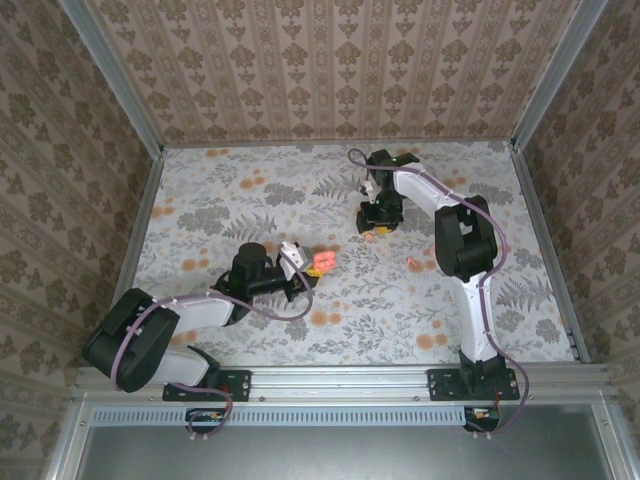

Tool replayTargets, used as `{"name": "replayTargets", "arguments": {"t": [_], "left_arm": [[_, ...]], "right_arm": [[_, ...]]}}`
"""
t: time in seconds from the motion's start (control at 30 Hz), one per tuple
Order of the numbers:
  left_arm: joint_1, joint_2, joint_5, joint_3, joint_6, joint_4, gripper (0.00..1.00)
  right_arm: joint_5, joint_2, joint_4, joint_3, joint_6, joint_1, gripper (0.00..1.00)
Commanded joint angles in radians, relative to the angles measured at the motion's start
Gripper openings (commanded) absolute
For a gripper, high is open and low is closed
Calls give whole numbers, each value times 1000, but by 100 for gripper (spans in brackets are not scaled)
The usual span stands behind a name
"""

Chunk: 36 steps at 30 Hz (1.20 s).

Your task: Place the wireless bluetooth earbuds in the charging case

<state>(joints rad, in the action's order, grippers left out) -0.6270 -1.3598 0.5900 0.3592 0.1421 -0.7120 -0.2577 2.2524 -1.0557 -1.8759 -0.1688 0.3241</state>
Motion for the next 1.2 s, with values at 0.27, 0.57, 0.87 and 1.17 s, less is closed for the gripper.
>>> {"name": "replayTargets", "arguments": {"t": [0.27, 0.57, 0.87, 1.17], "left_arm": [[26, -28, 45, 43, -8, -32, 13], [36, -46, 78, 47, -16, -40, 13], [43, -59, 88, 52, -17, -40, 13], [44, -66, 92, 58, -17, -37, 13]], "right_arm": [[-21, 70, -45, -55, -24, -7, 42], [-21, 94, -41, -60, -24, -7, 36], [-18, 99, -36, -62, -23, -8, 27], [-17, 86, -30, -55, -26, -7, 22]]}}
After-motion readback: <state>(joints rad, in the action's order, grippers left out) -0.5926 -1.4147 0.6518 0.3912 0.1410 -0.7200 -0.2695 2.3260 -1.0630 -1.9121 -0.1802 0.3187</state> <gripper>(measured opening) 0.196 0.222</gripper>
